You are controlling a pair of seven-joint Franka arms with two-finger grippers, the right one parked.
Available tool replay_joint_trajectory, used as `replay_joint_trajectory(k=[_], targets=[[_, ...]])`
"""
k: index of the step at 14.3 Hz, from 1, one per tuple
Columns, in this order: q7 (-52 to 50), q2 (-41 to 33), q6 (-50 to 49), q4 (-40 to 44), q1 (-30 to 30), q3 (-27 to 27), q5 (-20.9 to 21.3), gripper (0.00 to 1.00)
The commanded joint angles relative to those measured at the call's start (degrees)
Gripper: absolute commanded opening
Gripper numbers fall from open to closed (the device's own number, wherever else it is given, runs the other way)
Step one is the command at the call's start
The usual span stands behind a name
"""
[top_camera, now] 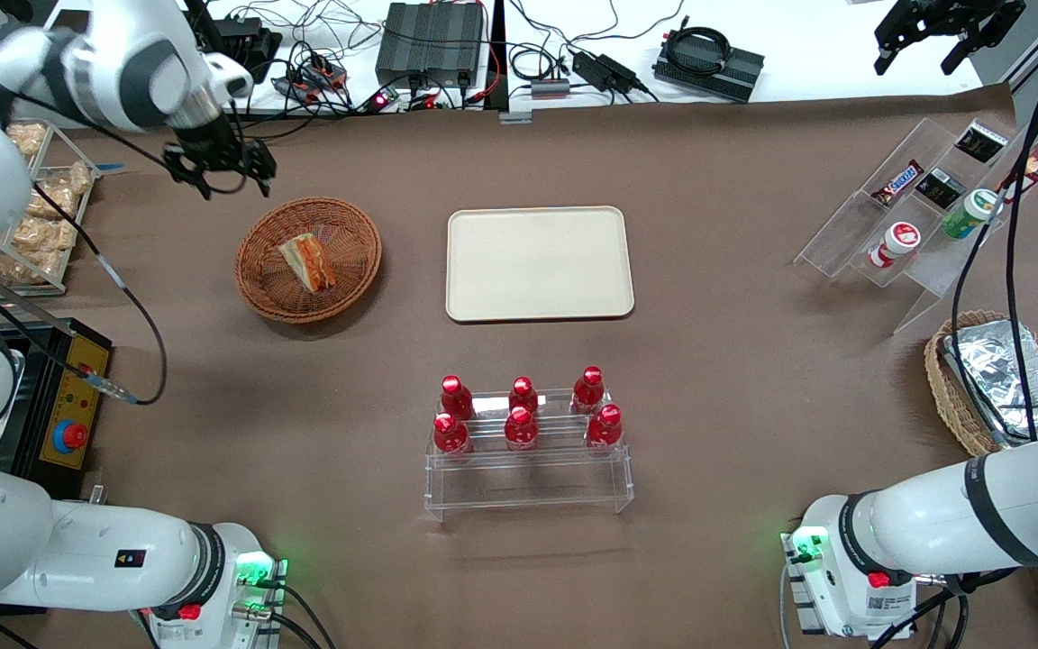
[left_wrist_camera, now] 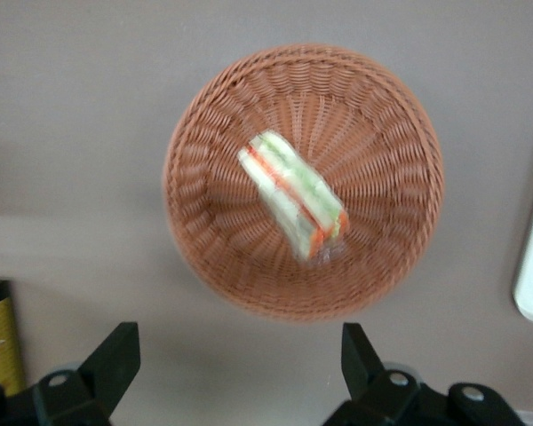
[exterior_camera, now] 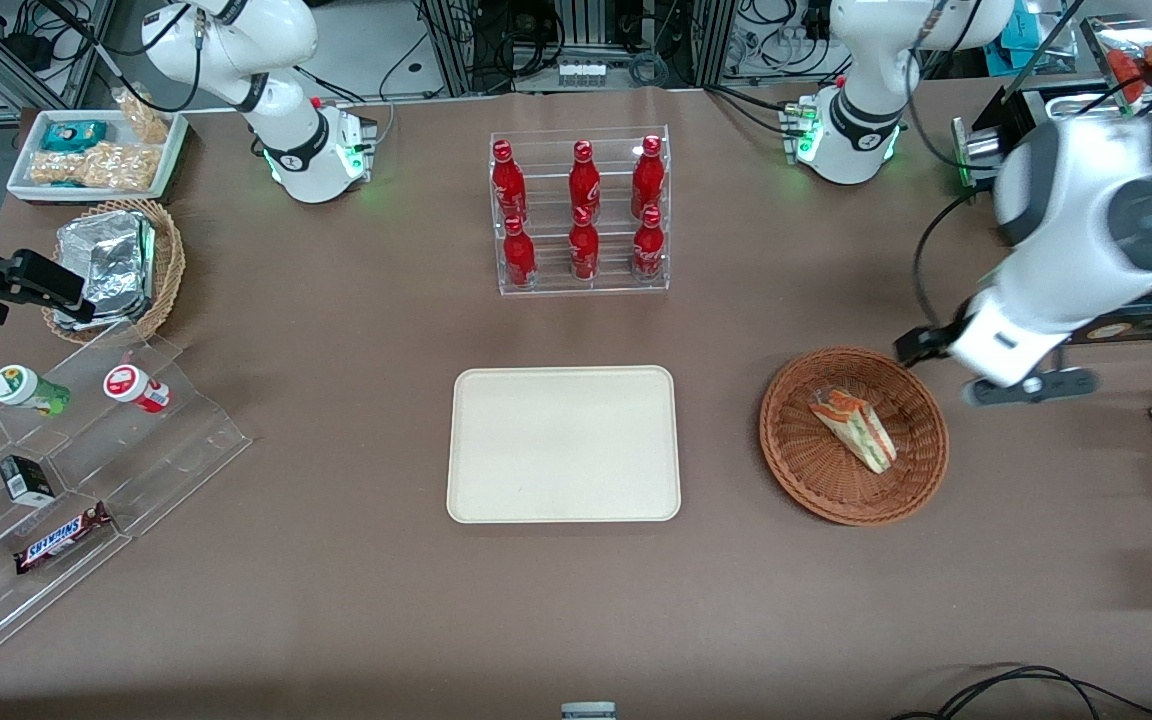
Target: Place sandwich from basket to tray
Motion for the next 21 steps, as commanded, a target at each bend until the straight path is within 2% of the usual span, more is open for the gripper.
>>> replay_joint_trajectory(k=[1, 6, 9, 17, 18, 19, 20, 21], targets=[[-10.8, -0.8, 14.0, -10.0, -1.3, 0.3, 1.3, 1.00], [-42.4, 4.4, 22.6, -11.6, -2.1, 0.2, 1.2, 1.00], [-59.7, 8.4, 24.8, -8.8, -2.2, 0.2, 1.2, 1.00], [-60.7, 15.5, 24.9, -5.1, -3.0, 0.2, 1.1, 1.00], [-60.5, 16.0, 24.9, -4.9, -3.0, 0.2, 1.1, 0.92], [-59.0, 16.0, 24.5, -4.9, -3.1, 0.2, 1.2, 0.45], [-54.5, 15.3, 23.6, -5.1, -2.9, 0.2, 1.2, 0.09], [-51.3, 14.8, 21.3, -4.7, -2.8, 0.2, 0.6, 0.01]])
